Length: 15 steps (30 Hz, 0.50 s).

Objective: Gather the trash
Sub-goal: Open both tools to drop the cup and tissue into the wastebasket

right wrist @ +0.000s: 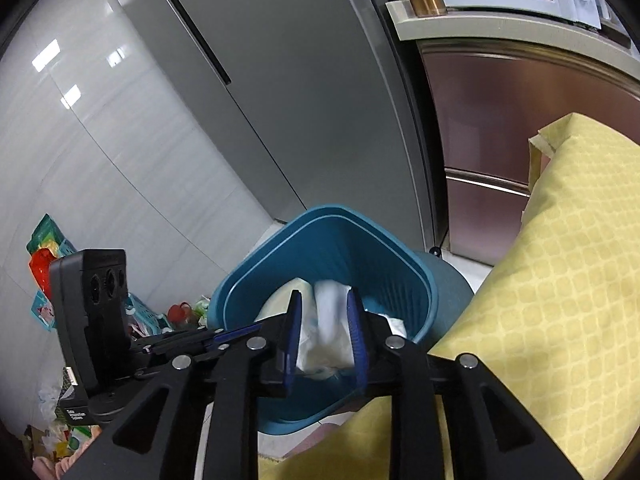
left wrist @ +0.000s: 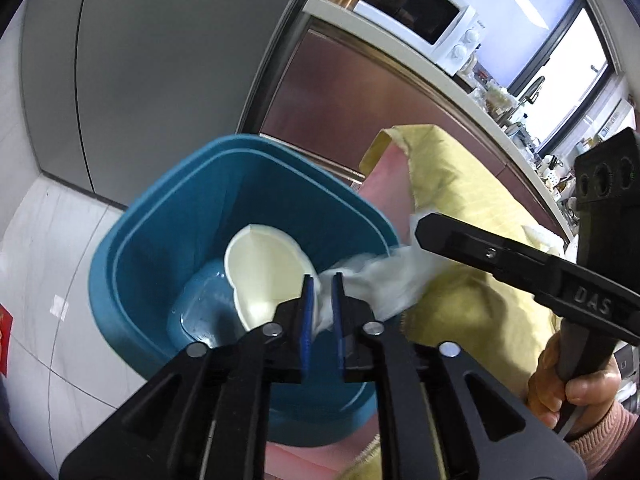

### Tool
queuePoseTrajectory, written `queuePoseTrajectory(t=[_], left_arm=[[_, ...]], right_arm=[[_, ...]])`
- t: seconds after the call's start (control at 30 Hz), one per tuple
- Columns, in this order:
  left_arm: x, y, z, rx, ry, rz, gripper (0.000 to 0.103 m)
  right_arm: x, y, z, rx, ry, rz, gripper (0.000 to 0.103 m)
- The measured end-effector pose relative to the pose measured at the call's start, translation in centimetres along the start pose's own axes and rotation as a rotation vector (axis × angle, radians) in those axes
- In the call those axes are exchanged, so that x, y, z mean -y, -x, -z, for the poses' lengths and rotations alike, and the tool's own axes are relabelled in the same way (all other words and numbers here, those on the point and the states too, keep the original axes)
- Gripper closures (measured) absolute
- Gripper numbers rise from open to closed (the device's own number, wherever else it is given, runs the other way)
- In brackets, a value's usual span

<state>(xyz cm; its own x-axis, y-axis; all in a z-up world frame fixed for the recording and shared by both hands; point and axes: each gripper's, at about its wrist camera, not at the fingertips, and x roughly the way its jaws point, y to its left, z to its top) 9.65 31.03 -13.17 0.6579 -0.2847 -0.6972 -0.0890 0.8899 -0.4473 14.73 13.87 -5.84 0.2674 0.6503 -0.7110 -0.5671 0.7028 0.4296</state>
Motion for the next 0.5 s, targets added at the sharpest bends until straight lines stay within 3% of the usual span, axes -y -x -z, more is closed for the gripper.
queuePoseTrajectory(t=[0.1,0.23,0.37,0.5], left_arm=[[0.0,-0.8,0.0,-0.016,0.012,0.012,0.081],[0.8,-0.5,0.1,-0.001,0.003,0.000,0.080],[3.2,1.9,0.3,0.064,-0.065,-0.004,0.062],[7.2,4.2,0.7,0.121,-0.166,0.042,0.048]], right_arm=[[0.2,0.2,0.1,0.012,-0.009,0.001,0.072],[0.4,1.3,0.4,0.030,-0.013,-0.005,0.072],[0.5,4.0,1.0,0.071,-0.004,-0.018,0.069],[0.1,7.5,1.9,0.117,0.040,-0.019,0.060]])
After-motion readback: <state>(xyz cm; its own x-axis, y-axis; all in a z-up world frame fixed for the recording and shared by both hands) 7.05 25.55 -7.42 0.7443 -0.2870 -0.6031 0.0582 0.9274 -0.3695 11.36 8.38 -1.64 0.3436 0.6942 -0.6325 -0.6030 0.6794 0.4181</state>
